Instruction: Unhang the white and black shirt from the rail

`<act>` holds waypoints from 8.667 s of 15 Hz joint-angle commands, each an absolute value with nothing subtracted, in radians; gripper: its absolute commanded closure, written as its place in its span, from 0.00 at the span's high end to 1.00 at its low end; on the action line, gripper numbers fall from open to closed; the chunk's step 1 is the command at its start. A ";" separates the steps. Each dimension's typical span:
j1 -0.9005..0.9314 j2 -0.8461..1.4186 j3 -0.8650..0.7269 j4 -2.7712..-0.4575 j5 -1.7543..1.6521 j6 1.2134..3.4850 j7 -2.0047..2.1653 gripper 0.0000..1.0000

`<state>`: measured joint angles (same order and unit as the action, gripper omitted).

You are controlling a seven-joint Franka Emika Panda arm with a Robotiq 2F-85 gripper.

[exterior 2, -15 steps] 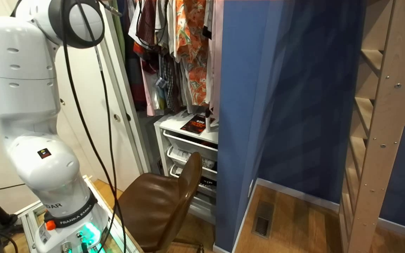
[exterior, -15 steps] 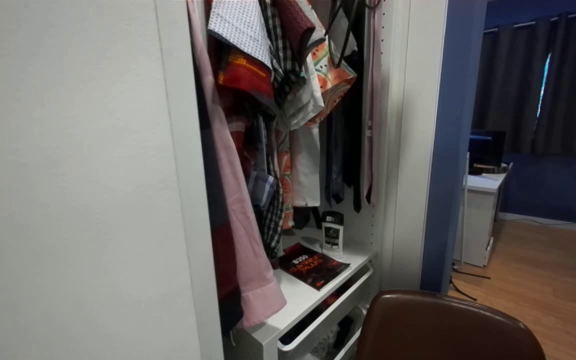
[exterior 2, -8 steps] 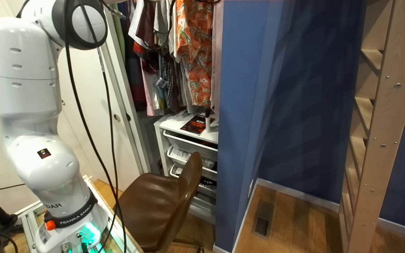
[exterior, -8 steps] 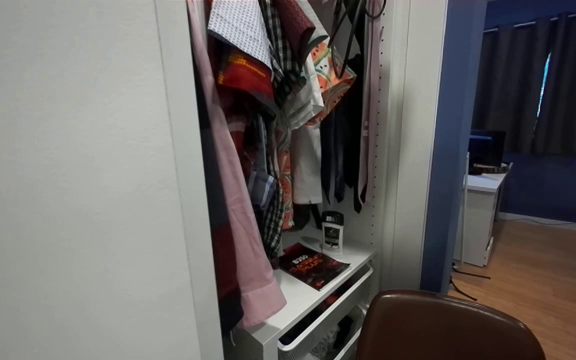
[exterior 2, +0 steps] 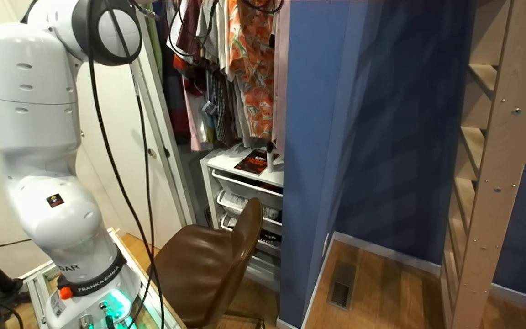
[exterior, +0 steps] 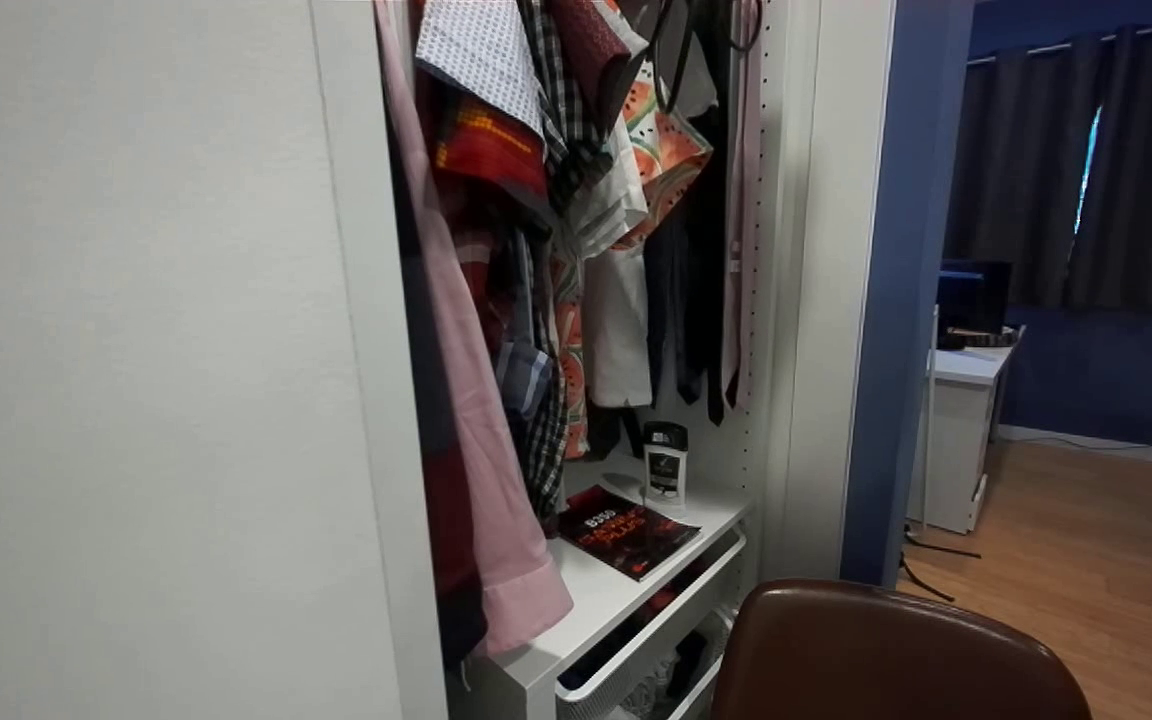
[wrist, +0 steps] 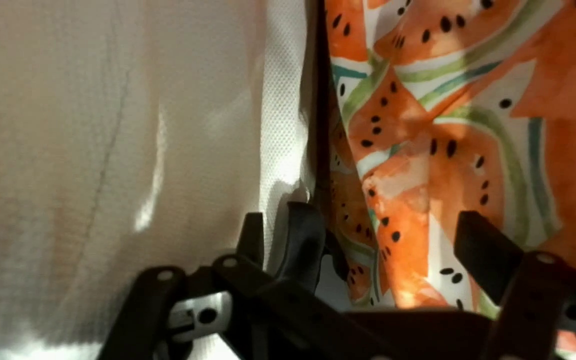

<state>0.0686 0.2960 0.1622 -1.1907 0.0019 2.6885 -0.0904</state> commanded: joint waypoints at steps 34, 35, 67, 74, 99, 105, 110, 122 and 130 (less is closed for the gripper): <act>0.058 0.404 0.195 -0.874 0.004 2.429 -0.275 1.00; 0.064 0.417 0.189 -0.869 -0.005 2.465 -0.260 1.00; 0.050 0.474 0.213 -0.900 0.043 2.935 -0.117 0.05; -0.011 0.425 0.285 -0.951 0.073 2.944 -0.153 0.05; -0.325 0.131 0.530 -1.238 0.308 2.671 -0.368 0.05; -0.356 0.013 0.508 -1.355 0.389 2.632 -0.313 0.05; -0.371 -0.089 0.481 -1.430 0.371 2.584 -0.299 0.05; -0.343 -0.304 0.276 -1.564 0.682 2.389 -0.451 0.05; -0.102 -0.327 0.046 -1.597 0.646 2.329 -0.462 0.19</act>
<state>-0.2158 -0.3346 0.1250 -1.5975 0.7035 2.3092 -0.4912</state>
